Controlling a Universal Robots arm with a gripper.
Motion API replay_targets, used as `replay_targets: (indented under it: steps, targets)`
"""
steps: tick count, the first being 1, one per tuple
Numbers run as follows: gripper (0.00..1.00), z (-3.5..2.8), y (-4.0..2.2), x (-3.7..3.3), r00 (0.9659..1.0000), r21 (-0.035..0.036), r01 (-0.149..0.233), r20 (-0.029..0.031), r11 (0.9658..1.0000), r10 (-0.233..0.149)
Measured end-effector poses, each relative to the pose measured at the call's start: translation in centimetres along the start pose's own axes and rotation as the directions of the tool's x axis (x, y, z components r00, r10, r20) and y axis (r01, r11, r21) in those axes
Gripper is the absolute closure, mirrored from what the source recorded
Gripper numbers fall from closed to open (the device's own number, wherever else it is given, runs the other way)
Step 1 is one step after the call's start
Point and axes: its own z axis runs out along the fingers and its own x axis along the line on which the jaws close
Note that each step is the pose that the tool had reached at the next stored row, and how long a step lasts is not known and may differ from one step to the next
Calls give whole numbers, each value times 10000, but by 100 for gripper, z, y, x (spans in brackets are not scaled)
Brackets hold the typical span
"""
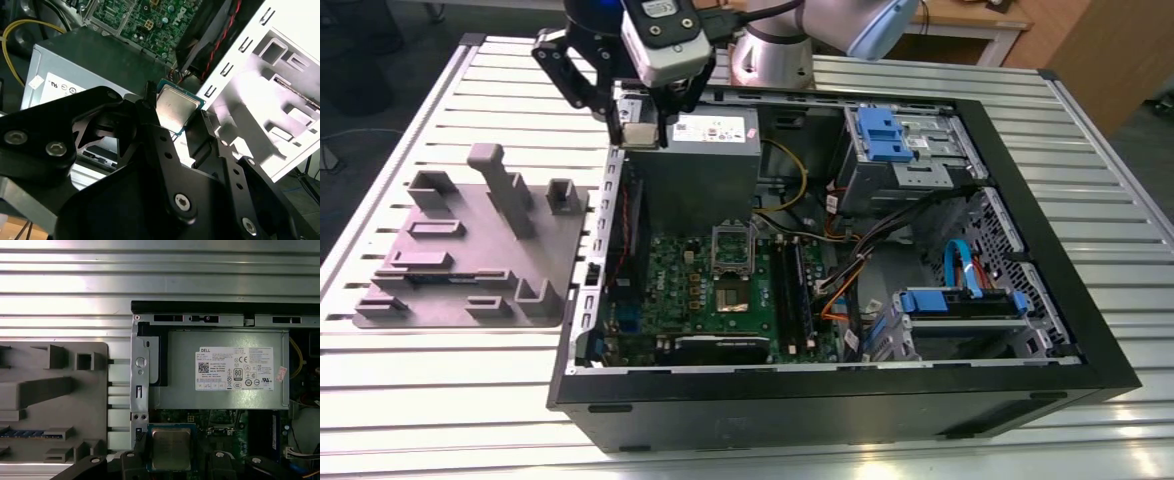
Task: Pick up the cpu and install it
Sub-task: 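Pick up the cpu and move it towards the insertion slot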
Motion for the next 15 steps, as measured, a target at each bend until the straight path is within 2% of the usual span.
replay_targets:
  steps: [15]
  targets:
    - [53,3,4,-317,10000,1,0,0,10000,0]
